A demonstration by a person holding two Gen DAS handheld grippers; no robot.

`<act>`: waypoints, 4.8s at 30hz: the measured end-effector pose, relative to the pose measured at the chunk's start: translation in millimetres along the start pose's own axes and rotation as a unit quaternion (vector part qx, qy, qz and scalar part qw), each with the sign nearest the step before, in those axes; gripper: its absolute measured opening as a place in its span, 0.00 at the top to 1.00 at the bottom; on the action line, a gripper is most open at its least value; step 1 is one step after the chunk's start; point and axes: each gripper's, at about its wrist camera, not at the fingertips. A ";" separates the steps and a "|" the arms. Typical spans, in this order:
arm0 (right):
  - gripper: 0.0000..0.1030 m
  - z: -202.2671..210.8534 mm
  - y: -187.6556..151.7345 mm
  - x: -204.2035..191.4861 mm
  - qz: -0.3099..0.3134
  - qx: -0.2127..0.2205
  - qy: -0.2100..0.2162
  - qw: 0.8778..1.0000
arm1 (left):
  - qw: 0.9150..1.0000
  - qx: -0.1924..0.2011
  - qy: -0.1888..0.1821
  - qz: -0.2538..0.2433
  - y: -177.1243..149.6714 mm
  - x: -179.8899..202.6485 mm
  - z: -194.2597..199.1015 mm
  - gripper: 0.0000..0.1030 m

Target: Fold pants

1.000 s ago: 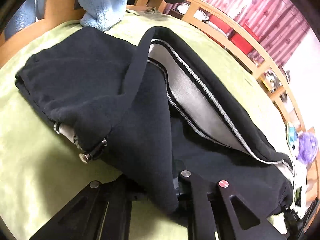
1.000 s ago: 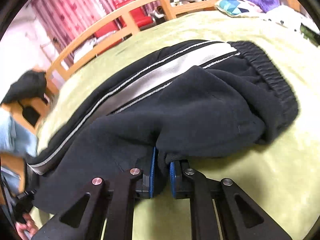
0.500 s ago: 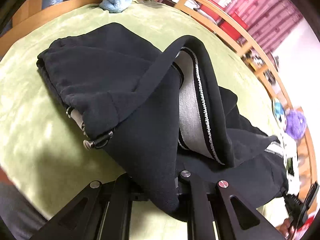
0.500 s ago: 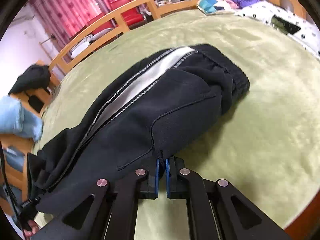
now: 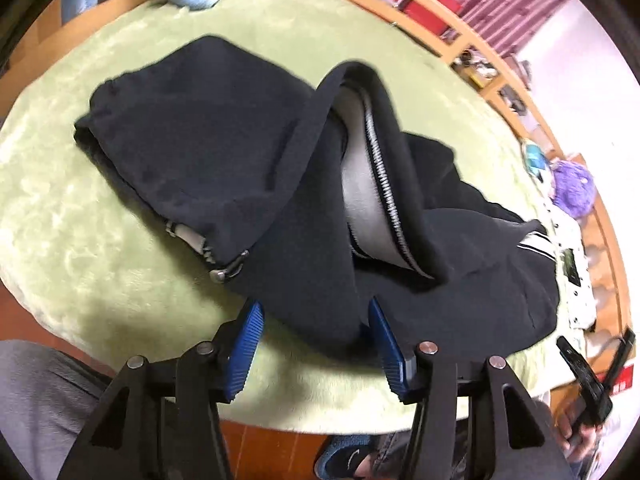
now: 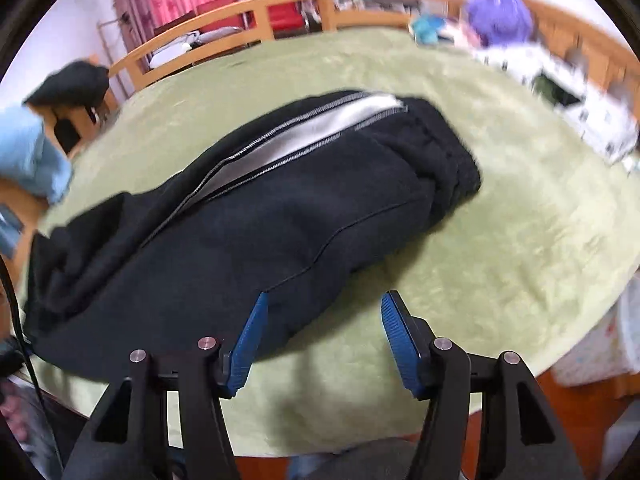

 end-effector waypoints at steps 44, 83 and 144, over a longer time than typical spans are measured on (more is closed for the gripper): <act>0.43 -31.5 6.7 -48.8 -0.105 -0.032 -0.007 0.994 | 0.962 0.079 0.211 0.153 118.4 -200.3 5.7 0.76; 0.65 -83.2 83.8 221.6 -0.308 0.099 0.132 0.937 | 0.978 0.098 0.181 0.026 95.3 27.0 16.9 0.44; 0.39 -32.7 -19.7 22.7 -0.227 -0.040 0.086 0.969 | 0.981 0.095 0.168 -0.005 172.4 -102.8 18.9 0.30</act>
Point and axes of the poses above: each gripper's, at about its wrist camera, not at the fingertips, and z roughly against the way its jaws point, x to its right, y to its top, and after that the axes turned 2 degrees about -z, right-handed
